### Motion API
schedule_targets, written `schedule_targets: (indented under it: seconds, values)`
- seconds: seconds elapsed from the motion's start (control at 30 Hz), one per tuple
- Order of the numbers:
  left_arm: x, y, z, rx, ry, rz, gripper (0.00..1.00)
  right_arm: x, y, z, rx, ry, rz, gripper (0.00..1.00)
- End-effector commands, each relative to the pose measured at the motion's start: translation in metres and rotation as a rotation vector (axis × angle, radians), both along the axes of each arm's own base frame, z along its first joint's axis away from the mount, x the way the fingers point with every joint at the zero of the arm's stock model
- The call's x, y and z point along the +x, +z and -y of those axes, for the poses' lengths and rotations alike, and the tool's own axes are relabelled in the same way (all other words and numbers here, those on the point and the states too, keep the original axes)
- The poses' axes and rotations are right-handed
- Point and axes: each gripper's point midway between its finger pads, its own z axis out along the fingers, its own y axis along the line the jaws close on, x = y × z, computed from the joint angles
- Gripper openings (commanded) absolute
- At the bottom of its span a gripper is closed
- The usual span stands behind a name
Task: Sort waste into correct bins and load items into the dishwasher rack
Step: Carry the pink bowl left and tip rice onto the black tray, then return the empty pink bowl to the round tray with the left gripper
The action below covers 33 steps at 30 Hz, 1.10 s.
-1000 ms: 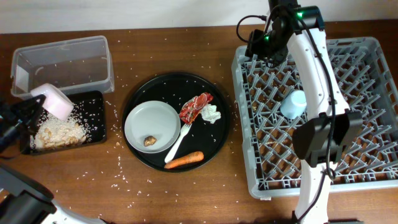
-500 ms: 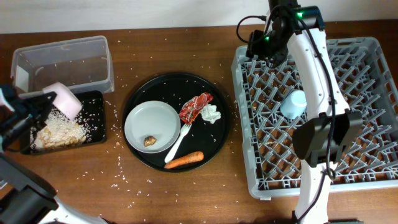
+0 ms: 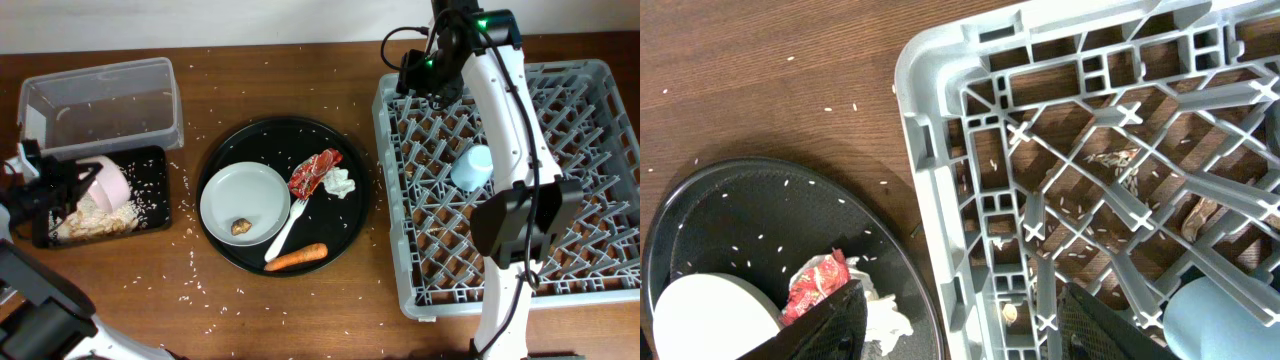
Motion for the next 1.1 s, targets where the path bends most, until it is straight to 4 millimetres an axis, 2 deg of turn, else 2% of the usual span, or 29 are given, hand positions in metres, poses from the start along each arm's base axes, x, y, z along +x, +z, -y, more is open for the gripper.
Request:
schedule_targets:
  seconds: [0.0, 0.07, 0.13, 0.17, 0.2, 0.27, 0.33, 0.47, 0.53, 0.7, 0.73, 0.83, 0.87, 0.9, 0.93, 1.0, 1.03, 1.07]
  values:
    - [0.004, 0.109, 0.031, -0.158, -0.198, 0.524, 0.00, 0.000, 0.007, 0.000, -0.013, 0.006, 0.021, 0.61]
    - [0.005, 0.111, 0.035, -0.170, -0.201, 0.510, 0.00, 0.001, 0.007, 0.000, -0.013, 0.006, 0.022, 0.61]
    - [0.013, 0.085, 0.031, -0.059, -0.169, 0.399, 0.00, 0.001, 0.007, 0.000, -0.014, 0.010, 0.023, 0.61]
    - [0.018, 0.056, 0.022, 0.081, -0.126, 0.266, 0.00, 0.001, 0.007, 0.001, -0.017, 0.008, 0.024, 0.61]
    - [0.019, 0.040, 0.017, 0.179, -0.118, 0.199, 0.01, 0.001, 0.007, 0.001, -0.018, 0.011, 0.024, 0.61]
    - [0.023, 0.029, 0.021, 0.310, -0.177, 0.201, 0.00, 0.000, 0.007, 0.001, -0.020, 0.011, 0.021, 0.61]
    - [0.028, 0.047, 0.048, 0.334, -0.310, 0.387, 0.00, 0.000, 0.007, 0.003, -0.031, 0.007, 0.019, 0.61]
    - [0.026, 0.082, 0.075, 0.184, -0.373, 0.577, 0.00, 0.000, 0.006, 0.004, -0.037, 0.005, 0.019, 0.61]
    - [0.017, 0.116, 0.086, 0.095, -0.418, 0.792, 0.00, 0.000, 0.006, 0.005, -0.041, 0.008, 0.020, 0.61]
    - [0.018, 0.120, 0.095, 0.093, -0.438, 0.793, 0.00, 0.000, 0.006, 0.005, -0.043, 0.011, 0.021, 0.61]
    - [0.021, 0.109, 0.094, 0.094, -0.418, 0.700, 0.00, 0.000, 0.006, 0.005, -0.045, 0.017, 0.022, 0.61]
    - [0.030, 0.050, 0.067, 0.040, -0.169, 0.138, 0.00, 0.000, 0.006, 0.005, -0.046, 0.021, 0.023, 0.61]
    - [0.028, 0.043, 0.064, -0.048, -0.085, 0.009, 0.00, 0.000, 0.006, 0.005, -0.048, 0.024, 0.023, 0.61]
    - [0.029, 0.058, 0.072, -0.118, -0.118, 0.068, 0.00, 0.000, 0.006, 0.005, -0.048, 0.025, 0.023, 0.61]
    - [0.029, 0.091, 0.085, -0.232, -0.207, 0.224, 0.00, 0.000, 0.006, 0.005, -0.048, 0.024, 0.023, 0.61]
    - [0.024, 0.118, 0.092, -0.330, -0.281, 0.335, 0.00, 0.000, 0.006, 0.005, -0.048, 0.024, 0.023, 0.61]
    - [0.024, 0.119, 0.092, -0.333, -0.283, 0.339, 0.00, 0.000, 0.006, 0.005, -0.048, 0.024, 0.023, 0.60]
    - [0.029, 0.107, 0.085, -0.266, -0.244, 0.303, 0.00, 0.000, 0.006, 0.005, -0.048, 0.024, 0.023, 0.61]
